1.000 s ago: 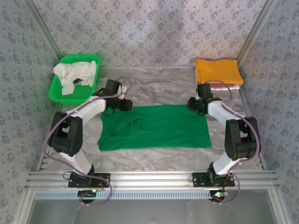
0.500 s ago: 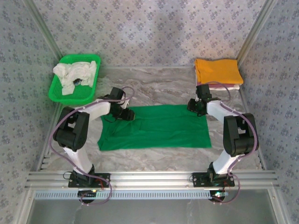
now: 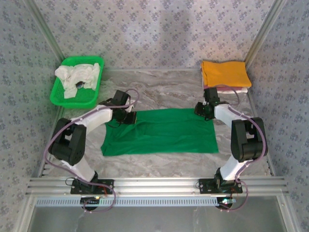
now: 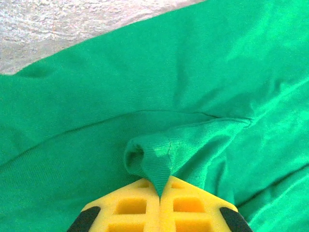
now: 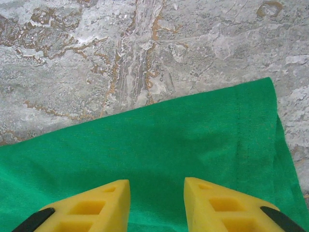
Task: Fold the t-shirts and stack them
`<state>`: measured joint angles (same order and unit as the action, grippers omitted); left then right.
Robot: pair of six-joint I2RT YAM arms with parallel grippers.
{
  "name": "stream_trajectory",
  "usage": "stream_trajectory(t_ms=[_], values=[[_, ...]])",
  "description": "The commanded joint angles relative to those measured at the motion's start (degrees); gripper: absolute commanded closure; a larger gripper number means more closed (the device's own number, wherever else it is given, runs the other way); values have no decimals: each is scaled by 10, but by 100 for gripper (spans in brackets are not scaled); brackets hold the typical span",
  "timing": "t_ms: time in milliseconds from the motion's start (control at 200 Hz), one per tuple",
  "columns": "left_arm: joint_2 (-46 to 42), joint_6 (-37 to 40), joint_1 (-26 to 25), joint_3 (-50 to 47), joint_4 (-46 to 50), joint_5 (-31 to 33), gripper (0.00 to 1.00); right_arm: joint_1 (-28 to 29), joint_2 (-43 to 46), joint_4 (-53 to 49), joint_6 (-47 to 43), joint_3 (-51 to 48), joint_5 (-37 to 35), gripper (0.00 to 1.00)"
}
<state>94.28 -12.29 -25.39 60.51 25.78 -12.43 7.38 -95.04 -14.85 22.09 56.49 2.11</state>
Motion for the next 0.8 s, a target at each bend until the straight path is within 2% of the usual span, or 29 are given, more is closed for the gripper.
stream_trajectory(t_ms=[0, 35, 75, 195, 290, 310, 355, 380, 505, 640, 705, 750, 795], values=[[-28, -10, -19, -17, 31, 25, 100, -4, -3, -11, 5, -5, -11, 63], [-31, -11, -26, -22, 35, 36, 100, -5, -3, -11, 4, -5, -10, 63], [-34, -12, -38, -28, 37, 50, 90, -6, -3, -9, 5, -6, -8, 63], [-48, -8, -72, -46, 43, 79, 74, -9, -7, -10, 5, -6, -7, 63], [-78, -7, -88, -52, 50, 84, 76, -11, -9, -12, 4, -6, -6, 63], [-88, -7, -90, -53, 49, 83, 81, -12, -9, -12, 4, -6, -5, 63], [-110, -8, -90, -57, 45, 78, 97, -13, -9, -12, 4, -6, -6, 63], [-122, -9, -90, -60, 41, 79, 100, -14, -9, -14, 3, -5, -6, 63], [-140, -6, -74, -57, 38, 95, 100, -18, -9, -12, 4, -4, -3, 63], [-133, -3, -10, -49, 16, 33, 100, -17, -8, -16, 5, 0, 2, 63], [-119, 17, -5, -26, 30, 38, 100, -17, -7, -17, 5, -1, 3, 63], [-112, 26, -5, -14, 37, 35, 96, -17, -7, -20, 3, 0, 2, 63], [-112, 31, -8, -3, 48, 6, 100, -17, -6, -24, 3, 1, 1, 62]])
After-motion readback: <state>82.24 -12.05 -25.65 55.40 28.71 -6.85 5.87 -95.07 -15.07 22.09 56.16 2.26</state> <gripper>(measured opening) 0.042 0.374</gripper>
